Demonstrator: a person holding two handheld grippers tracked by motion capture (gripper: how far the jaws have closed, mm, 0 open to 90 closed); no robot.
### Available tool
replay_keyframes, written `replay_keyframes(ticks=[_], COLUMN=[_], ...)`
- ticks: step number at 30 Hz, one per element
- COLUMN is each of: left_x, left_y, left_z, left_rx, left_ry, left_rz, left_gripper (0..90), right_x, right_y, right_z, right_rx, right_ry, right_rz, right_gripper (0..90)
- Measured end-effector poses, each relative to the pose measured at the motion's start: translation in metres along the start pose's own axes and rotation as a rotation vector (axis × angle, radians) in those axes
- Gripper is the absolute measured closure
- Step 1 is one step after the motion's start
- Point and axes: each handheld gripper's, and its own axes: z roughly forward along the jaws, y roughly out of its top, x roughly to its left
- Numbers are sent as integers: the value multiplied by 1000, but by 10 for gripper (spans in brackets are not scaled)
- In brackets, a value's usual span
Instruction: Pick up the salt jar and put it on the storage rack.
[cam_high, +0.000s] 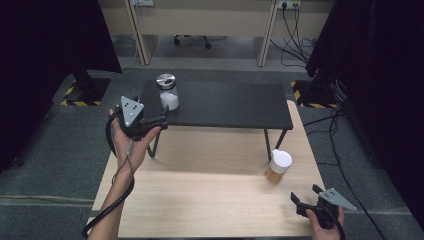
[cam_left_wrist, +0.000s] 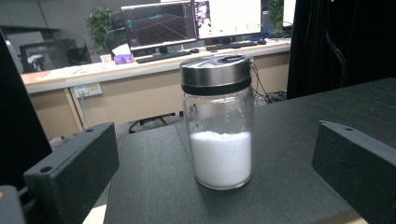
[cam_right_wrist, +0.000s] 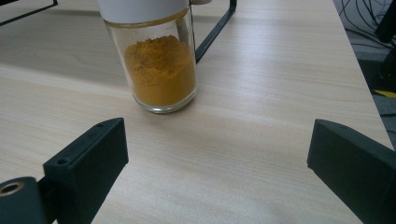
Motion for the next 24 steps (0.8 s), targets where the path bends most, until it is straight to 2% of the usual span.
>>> replay_keyframes(ticks=[9, 17, 24], left_x=[-7, -14, -18], left_y=[-16, -37, -54], left_z=[-25, -48, -57], left_rx=[-13, -23, -19], left_ry=[9, -3, -4], left_rz=[9, 13, -3], left_gripper=[1, 2, 2], right_x=[0, 0, 1], right_y=[0, 0, 0], right_z=[0, 0, 0], right_rx=[0, 0, -1], right_ry=[0, 0, -3], right_rz=[-3, -1, -3], right_gripper=[54, 54, 54])
